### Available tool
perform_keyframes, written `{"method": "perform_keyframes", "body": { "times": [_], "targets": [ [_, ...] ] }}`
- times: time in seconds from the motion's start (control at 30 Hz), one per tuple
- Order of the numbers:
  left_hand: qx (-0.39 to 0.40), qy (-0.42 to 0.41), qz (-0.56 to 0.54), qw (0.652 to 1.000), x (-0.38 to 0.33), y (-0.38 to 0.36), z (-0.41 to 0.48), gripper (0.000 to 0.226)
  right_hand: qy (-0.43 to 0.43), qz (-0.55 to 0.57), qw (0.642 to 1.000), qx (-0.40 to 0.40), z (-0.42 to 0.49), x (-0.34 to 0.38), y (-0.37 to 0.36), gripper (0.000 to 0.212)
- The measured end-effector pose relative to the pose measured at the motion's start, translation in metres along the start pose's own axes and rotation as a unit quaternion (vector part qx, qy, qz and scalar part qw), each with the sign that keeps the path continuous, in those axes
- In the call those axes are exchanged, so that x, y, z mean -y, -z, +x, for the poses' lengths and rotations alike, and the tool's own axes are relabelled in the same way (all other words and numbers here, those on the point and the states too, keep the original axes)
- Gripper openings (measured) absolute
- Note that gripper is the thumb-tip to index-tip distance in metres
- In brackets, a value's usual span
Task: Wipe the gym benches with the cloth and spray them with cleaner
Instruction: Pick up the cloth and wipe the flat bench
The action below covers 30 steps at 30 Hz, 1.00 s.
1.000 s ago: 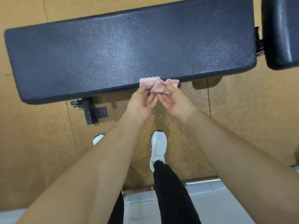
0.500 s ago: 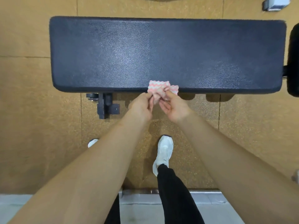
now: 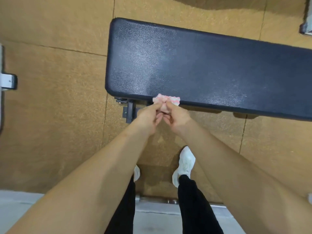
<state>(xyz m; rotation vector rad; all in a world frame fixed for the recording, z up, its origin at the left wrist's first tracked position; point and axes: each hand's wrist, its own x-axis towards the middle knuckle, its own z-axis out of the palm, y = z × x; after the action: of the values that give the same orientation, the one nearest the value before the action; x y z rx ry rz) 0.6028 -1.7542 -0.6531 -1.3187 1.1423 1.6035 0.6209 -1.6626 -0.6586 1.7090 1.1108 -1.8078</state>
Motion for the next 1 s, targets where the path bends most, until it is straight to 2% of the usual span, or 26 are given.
{"method": "perform_keyframes", "body": {
  "times": [0.17,0.37,0.47,0.57,0.63,0.77,0.87,1.0],
  "targets": [
    [-0.041,-0.011,-0.054,0.998,-0.034,0.053,0.018,0.018,-0.027,-0.005,1.000,0.013,-0.013,-0.017,-0.063,0.031],
    [0.005,-0.036,-0.108,0.994,-0.069,0.114,0.022,0.011,-0.047,0.019,0.998,0.045,-0.032,-0.039,-0.119,0.032],
    [-0.025,-0.051,-0.102,0.993,-0.090,0.136,0.022,0.024,-0.042,0.006,0.998,0.038,-0.038,-0.046,-0.137,0.029],
    [-0.051,-0.068,-0.089,0.992,-0.116,0.146,0.021,0.018,-0.024,0.002,0.999,0.024,-0.045,-0.052,-0.155,0.017],
    [-0.059,-0.086,-0.077,0.992,-0.134,0.147,0.020,0.004,0.002,-0.013,1.000,0.028,-0.052,-0.051,-0.168,0.006],
    [-0.031,-0.112,-0.037,0.993,-0.174,0.134,0.014,0.005,0.118,-0.081,0.990,0.002,-0.055,-0.033,-0.190,0.014],
    [-0.009,-0.124,0.011,0.992,-0.198,0.117,0.014,0.014,0.214,-0.161,0.963,-0.043,-0.046,-0.005,-0.203,0.015],
    [-0.008,-0.144,0.095,0.985,-0.219,0.098,0.020,0.019,0.273,-0.257,0.924,-0.075,-0.029,0.032,-0.216,0.022]
  ]
}}
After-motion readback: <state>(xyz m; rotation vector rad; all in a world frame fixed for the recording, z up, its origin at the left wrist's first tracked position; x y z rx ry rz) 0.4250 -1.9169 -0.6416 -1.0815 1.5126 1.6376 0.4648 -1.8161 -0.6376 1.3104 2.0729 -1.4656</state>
